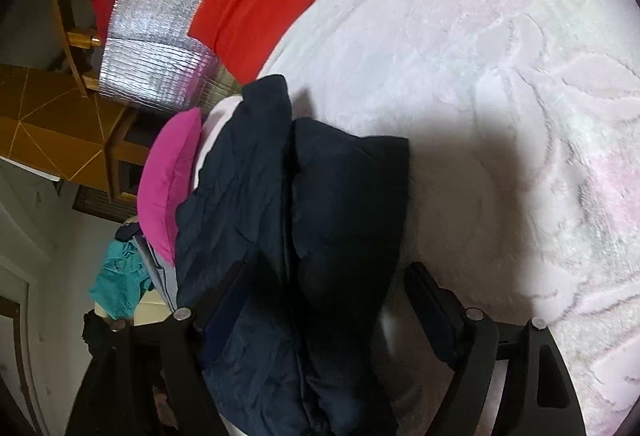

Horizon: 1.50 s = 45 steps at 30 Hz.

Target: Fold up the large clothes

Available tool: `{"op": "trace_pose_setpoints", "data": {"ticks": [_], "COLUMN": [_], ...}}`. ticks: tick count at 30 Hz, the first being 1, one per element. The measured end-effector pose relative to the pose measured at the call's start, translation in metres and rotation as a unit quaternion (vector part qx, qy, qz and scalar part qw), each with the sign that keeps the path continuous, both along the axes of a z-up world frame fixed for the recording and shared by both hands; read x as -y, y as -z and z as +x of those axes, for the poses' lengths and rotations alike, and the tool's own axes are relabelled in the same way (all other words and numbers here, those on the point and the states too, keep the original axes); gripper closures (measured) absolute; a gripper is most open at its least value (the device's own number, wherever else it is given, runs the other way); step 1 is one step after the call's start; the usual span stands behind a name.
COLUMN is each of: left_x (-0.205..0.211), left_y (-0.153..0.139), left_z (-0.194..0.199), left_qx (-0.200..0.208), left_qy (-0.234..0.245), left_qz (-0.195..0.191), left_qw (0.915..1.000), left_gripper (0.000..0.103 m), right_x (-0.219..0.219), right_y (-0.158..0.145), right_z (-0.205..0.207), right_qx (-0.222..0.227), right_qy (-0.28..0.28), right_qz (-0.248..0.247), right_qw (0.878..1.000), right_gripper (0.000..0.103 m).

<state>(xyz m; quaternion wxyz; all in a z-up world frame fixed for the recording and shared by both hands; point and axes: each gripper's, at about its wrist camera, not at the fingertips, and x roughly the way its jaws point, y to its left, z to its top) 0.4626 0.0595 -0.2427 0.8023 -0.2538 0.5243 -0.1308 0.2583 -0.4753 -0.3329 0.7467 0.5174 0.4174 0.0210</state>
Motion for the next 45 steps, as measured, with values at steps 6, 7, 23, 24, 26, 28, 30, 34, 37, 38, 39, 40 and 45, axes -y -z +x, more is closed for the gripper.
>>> {"op": "trace_pose_setpoints", "data": {"ticks": [6, 7, 23, 24, 26, 28, 30, 34, 37, 38, 39, 40, 45], "left_x": [0.007, 0.008, -0.012, -0.012, -0.005, 0.003, 0.009, 0.013, 0.019, 0.021, 0.022, 0.022, 0.019], "left_y": [-0.008, -0.012, -0.012, -0.01, -0.001, 0.004, 0.001, -0.01, -0.02, -0.021, -0.019, -0.015, -0.018], "left_z": [-0.001, -0.003, -0.002, -0.002, 0.001, 0.0, 0.001, -0.002, -0.004, -0.003, -0.003, -0.002, -0.007], "left_qx": [0.036, 0.043, -0.007, -0.012, -0.028, -0.036, -0.018, 0.018, 0.043, 0.046, 0.041, 0.028, 0.033], "left_qy": [-0.004, -0.007, -0.027, -0.027, -0.008, 0.011, 0.017, 0.023, 0.033, 0.034, 0.031, 0.023, 0.006], "left_qz": [-0.014, -0.007, -0.069, -0.066, -0.066, -0.063, -0.054, -0.068, -0.056, -0.047, -0.035, -0.016, -0.024], "left_qw": [0.9992, 0.999, 0.9972, 0.9974, 0.9974, 0.9973, 0.9982, 0.9972, 0.997, 0.9972, 0.998, 0.9992, 0.9991], "left_gripper": [0.014, 0.025, 0.015, 0.015, 0.015, 0.015, 0.015, 0.022, 0.034, 0.034, 0.034, 0.031, 0.05], "right_x": [-0.02, -0.022, -0.019, -0.019, -0.019, -0.024, -0.037, -0.063, -0.068, -0.07, -0.071, -0.07, -0.067], "right_y": [-0.003, -0.005, -0.025, -0.021, -0.008, 0.0, -0.001, -0.02, -0.037, -0.038, -0.033, -0.026, -0.019], "right_z": [0.013, 0.013, 0.012, 0.012, 0.014, 0.015, 0.024, 0.03, 0.029, 0.03, 0.032, 0.035, 0.032], "right_qx": [0.009, 0.009, -0.004, -0.007, -0.013, -0.006, 0.02, 0.049, 0.087, 0.087, 0.077, 0.061, 0.052], "right_qy": [-0.001, 0.004, -0.034, -0.037, -0.045, -0.037, -0.047, -0.056, -0.055, -0.058, -0.059, -0.058, -0.042], "right_qz": [-0.044, -0.052, -0.065, -0.059, -0.027, -0.016, -0.013, -0.06, -0.069, -0.077, -0.081, -0.078, -0.06], "right_qw": [0.999, 0.999, 0.997, 0.998, 0.999, 0.999, 0.999, 0.995, 0.992, 0.991, 0.992, 0.993, 0.996], "right_gripper": [0.052, 0.056, 0.028, 0.028, 0.028, 0.027, 0.03, 0.048, 0.052, 0.052, 0.052, 0.052, 0.056]}}
